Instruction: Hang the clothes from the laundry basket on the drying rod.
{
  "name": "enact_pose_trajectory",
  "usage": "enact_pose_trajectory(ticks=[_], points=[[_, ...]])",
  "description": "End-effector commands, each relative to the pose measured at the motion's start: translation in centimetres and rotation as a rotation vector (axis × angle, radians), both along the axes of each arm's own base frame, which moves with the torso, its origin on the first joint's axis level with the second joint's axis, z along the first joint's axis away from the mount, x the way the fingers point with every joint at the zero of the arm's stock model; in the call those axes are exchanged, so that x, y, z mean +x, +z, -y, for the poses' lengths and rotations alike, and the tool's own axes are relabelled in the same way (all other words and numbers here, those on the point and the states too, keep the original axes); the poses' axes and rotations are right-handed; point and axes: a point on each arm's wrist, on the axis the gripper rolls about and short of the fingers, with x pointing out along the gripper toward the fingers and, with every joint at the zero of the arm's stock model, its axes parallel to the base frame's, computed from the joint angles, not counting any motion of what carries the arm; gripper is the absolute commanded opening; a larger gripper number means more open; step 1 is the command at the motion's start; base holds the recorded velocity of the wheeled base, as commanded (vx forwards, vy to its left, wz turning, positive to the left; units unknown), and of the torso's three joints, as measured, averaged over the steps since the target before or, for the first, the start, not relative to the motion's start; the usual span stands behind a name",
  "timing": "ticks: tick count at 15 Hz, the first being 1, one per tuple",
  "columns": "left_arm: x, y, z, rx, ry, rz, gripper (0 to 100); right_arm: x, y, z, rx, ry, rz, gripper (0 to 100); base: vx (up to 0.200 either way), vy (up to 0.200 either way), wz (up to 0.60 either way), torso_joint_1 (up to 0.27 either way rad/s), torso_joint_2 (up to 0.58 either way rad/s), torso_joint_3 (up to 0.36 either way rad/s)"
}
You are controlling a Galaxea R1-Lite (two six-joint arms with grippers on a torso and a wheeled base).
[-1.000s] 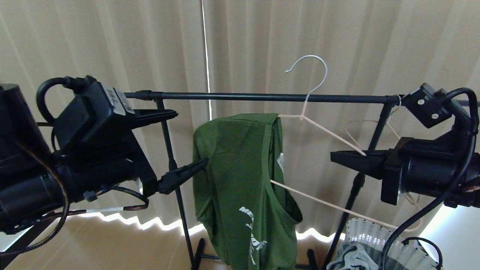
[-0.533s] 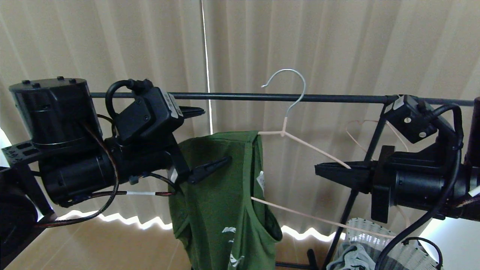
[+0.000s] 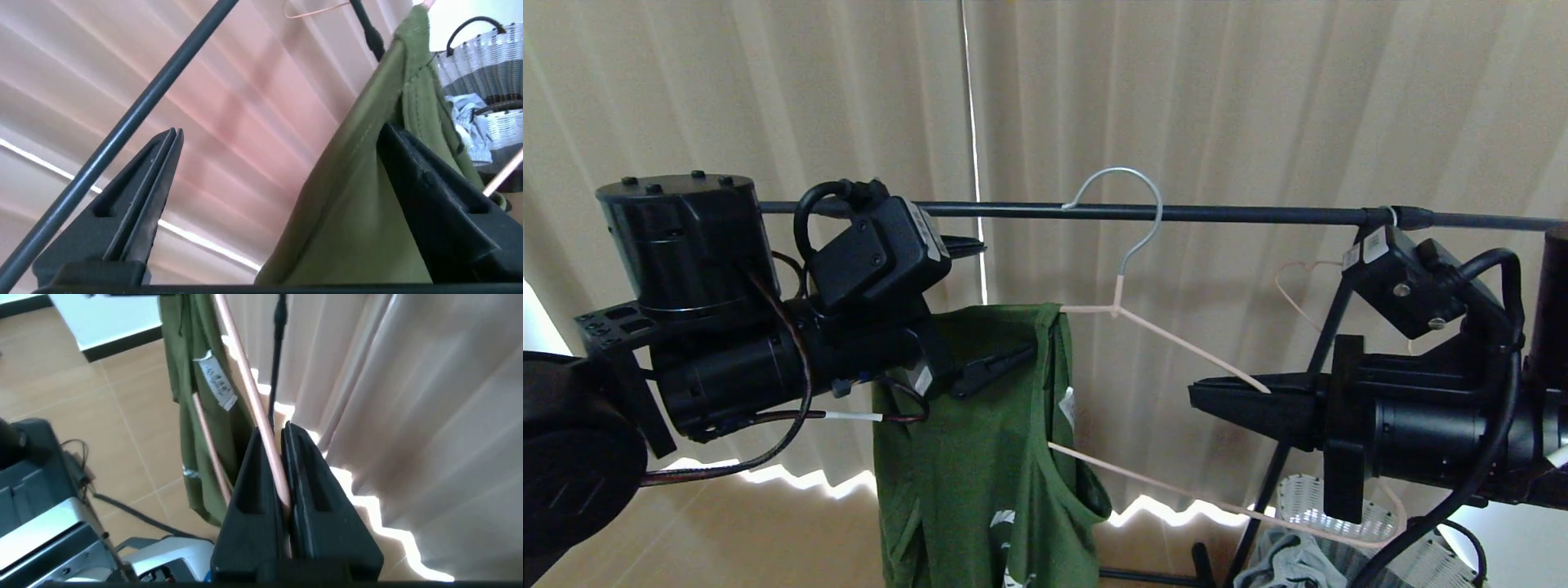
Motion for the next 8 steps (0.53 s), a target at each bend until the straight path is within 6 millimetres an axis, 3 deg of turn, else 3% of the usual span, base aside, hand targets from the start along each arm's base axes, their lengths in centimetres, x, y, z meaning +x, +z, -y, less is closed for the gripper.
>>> enact_pose_trajectory(ticks=[1,8], points=[[0.07,-0.17,0.03,0.003,0.001,-0.006,0,-0.12,-0.02,-0.08,0.001,0.006,0.001,0,0.0,0.0,0.0,0.0,0.0,0.0],[-0.04,-0.46,-0.04,0.008,0.002,-0.014,0,-0.24,0.05,-0.11,0.005,0.011,0.005,0,0.0,0.0,0.0,0.0,0.0,0.0]])
